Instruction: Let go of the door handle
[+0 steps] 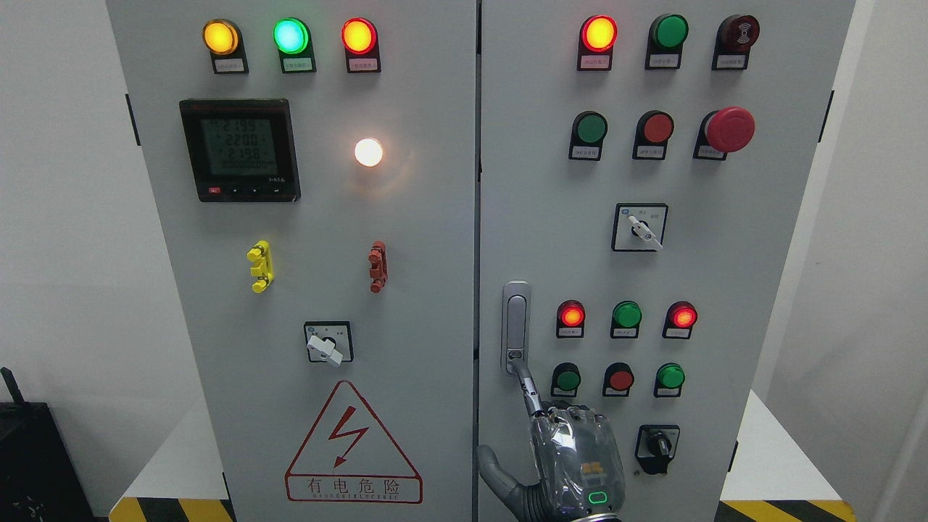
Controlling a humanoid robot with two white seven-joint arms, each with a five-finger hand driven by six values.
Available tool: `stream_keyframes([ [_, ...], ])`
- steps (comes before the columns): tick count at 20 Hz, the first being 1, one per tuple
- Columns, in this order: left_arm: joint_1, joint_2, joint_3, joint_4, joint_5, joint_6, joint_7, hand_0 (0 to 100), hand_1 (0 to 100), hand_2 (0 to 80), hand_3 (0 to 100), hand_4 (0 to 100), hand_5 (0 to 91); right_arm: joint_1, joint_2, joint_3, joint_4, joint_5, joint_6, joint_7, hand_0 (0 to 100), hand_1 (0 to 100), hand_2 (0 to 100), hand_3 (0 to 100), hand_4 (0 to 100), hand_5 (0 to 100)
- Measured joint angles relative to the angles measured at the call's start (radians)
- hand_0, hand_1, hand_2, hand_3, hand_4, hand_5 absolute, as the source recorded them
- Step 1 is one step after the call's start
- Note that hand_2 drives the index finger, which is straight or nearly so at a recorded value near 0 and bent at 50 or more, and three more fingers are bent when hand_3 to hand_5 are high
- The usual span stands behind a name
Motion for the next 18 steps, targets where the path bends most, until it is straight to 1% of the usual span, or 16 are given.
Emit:
stream_keyframes([
  [18,0.0,0.0,0.0,0.0,0.0,0.001,0.0,0,0,3.3,17,13,0.0,0.007,0.0,0.006,0.004,0.0,0.013,0.006,26,31,0,84,81,73],
])
